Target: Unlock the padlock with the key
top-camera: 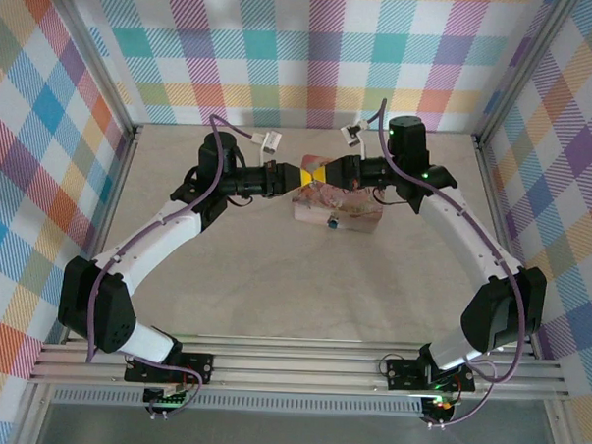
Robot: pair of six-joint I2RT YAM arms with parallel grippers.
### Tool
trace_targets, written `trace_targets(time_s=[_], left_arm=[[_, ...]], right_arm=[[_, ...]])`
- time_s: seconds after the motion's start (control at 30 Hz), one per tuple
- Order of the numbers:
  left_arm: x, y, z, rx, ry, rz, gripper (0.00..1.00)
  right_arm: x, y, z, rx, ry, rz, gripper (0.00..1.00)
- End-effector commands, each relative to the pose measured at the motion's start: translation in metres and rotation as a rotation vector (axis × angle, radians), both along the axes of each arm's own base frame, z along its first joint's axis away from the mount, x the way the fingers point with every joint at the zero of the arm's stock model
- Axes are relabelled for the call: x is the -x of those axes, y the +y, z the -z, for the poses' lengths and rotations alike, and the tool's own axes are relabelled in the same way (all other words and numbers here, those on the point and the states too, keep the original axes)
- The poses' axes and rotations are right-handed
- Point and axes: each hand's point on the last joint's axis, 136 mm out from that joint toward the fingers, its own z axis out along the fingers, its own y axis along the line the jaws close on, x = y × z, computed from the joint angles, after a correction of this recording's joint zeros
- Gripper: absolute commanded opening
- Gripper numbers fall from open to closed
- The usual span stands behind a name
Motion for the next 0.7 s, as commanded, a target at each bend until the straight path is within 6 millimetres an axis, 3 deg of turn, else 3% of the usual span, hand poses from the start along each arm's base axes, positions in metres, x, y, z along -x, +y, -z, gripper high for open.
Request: trace_targets(time_s=[0.0,0.1,0.2,0.47,0.67], left_arm=[[0.009,-0.006,-0.009,0.015,-0.024,0.047,0.2],[0.008,-0.009,-0.007,0.015,-0.019,0.056,0.13],[0.009,-0.011,-0.008,0.017,-0.016,0.067,0.01],[0.003,-0.01,-0.005,0.004,-0.014,0.038,0.0],[-0.003,-0.008,-0.001,-0.017,-0.019,0.002,0.0]], right_arm=[[0.0,0.0,-0.003,-0.035,-0.015,-0.016,0.0],[-0.001,0.001,-0.003,-0.039,-0.015,-0.014,0.0],[-0.002,0.0,-0.001,-0.038,-0.016,-0.009,0.0],[-0.006,-0.001,0.006,-0.032,0.011,0.031,0.0],[-0.011,-0.002,0.009,-0.029,0.045,0.076,0.24]])
